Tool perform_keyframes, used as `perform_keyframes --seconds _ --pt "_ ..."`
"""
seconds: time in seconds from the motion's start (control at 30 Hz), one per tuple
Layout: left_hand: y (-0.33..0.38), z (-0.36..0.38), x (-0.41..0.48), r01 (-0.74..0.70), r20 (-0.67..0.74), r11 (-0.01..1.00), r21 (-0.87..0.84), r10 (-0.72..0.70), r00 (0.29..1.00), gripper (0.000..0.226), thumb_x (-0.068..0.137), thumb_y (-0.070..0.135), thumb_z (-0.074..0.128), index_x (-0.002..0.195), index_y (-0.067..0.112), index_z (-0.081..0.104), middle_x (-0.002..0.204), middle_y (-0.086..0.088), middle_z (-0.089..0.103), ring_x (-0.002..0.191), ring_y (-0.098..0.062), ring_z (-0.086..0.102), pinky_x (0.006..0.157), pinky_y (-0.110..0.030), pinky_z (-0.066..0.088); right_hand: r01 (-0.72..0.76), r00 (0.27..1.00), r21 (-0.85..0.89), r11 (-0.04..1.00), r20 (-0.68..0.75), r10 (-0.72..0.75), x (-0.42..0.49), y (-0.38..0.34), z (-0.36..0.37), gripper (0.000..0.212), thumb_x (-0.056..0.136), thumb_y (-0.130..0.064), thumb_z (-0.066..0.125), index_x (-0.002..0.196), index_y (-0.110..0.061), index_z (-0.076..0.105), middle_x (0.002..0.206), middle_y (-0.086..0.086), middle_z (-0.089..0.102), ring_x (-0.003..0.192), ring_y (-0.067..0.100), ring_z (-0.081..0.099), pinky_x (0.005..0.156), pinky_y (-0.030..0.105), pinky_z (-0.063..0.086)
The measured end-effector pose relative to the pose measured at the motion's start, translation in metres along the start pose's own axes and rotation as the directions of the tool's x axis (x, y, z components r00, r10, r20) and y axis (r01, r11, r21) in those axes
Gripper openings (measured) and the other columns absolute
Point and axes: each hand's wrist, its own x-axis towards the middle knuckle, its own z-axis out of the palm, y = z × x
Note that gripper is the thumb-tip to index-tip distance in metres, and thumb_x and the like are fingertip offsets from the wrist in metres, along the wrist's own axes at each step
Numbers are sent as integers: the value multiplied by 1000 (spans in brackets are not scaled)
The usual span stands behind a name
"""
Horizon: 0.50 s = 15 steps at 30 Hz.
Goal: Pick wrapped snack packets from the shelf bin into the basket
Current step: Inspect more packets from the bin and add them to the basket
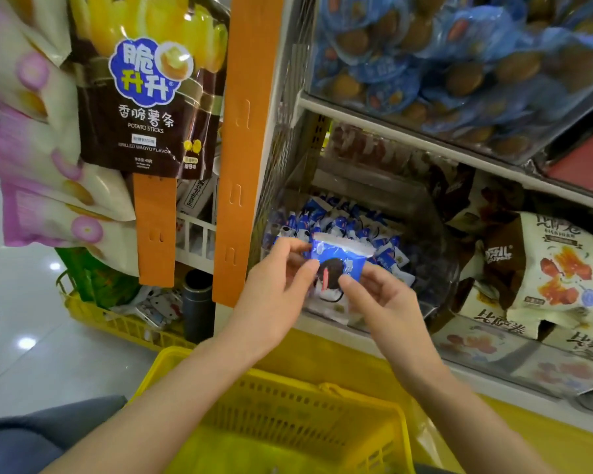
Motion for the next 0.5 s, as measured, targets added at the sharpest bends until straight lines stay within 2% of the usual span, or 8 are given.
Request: perform_keyframes --seconds 0.07,0.13,0.2,0.27,0.33,0.43,0.5 --pt "-2 -7 11 -120 3 973 196 122 993 29 94 31 46 123 29 44 115 13 54 105 5 50 88 -10 39 10 991 -70 997 -134 -20 29 -3 -9 29 86 -25 61 112 -11 63 95 -3 70 80 4 62 72 18 47" --pt "-7 -13 21 -227 62 879 419 222 973 37 95 34 42 131 25 41 126 10 49 116 -4 44 94 -18 33 12 971 -133 991 -237 -44 63 -5 -17 32 88 -27 61 114 -9 61 93 0 68 76 5 60 72 20 48" --pt "-13 -15 29 -309 162 773 554 263 951 36 97 35 37 130 22 43 126 6 51 115 -9 45 93 -21 32 -2 956 -192 981 -289 -55 99 -4 -18 25 89 -27 60 106 -9 63 85 -2 65 71 4 57 68 20 45" --pt "-20 -14 33 -391 252 667 634 300 920 32 99 35 31 121 22 50 118 4 57 107 -12 50 91 -24 31 -23 946 -337 941 -312 -89 131 3 -13 19 89 -29 60 91 -10 60 75 -2 60 63 4 52 65 24 41" --pt "-25 -14 35 -446 295 604 660 338 894 31 100 35 28 112 22 54 109 5 62 100 -13 54 90 -26 29 -61 947 -466 883 -308 -97 157 12 -5 19 89 -28 59 92 -9 62 77 3 61 64 10 53 66 28 41" --pt "-28 -15 37 -474 309 593 651 363 879 28 99 31 35 104 20 61 98 4 67 91 -15 60 87 -29 37 -93 982 -593 800 -185 -23 186 28 7 28 91 -24 57 102 2 62 96 22 65 84 30 61 78 43 49" --pt "-28 -15 39 -508 316 557 657 408 856 20 95 26 48 93 17 66 84 2 69 78 -16 63 78 -31 45 -131 991 -684 718 -100 85 198 35 12 31 92 -27 55 103 2 60 101 24 64 78 27 60 73 41 49"
